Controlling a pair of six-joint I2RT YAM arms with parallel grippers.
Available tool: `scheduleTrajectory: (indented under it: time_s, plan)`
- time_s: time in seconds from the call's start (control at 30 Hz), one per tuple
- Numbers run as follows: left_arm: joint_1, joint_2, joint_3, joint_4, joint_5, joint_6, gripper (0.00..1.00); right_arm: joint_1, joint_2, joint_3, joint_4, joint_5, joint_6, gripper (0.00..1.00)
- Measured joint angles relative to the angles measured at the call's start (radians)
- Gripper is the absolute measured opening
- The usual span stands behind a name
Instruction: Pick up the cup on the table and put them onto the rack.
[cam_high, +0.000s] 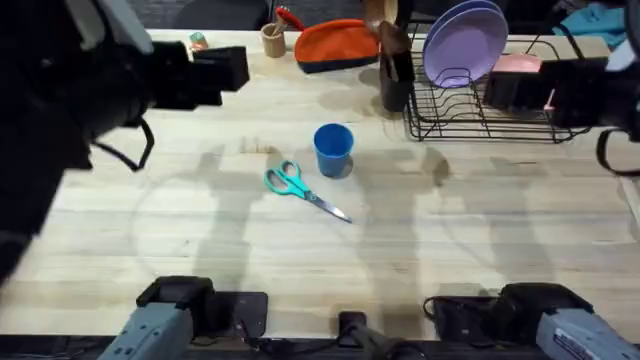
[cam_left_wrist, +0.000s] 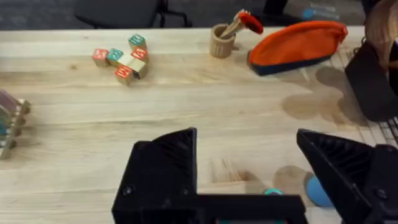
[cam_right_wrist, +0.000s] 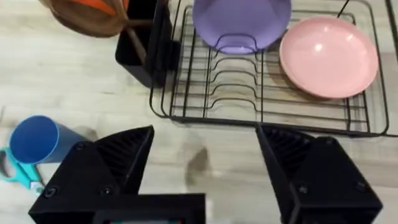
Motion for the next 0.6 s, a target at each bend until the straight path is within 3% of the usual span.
scheduleTrajectory:
  time_s: [0.33, 0.6]
  plan:
    - [0.0, 0.096, 0.082, -0.04, 0.022, 0.0, 0.993, 0.0, 0.078, 0.082, -0.042, -0.024, 0.0, 0.995]
    - [0.0, 0.096, 0.083, -0.041, 0.022, 0.0, 0.993, 0.012, 0.085, 0.087, -0.003, -0.248, 0.001, 0.996]
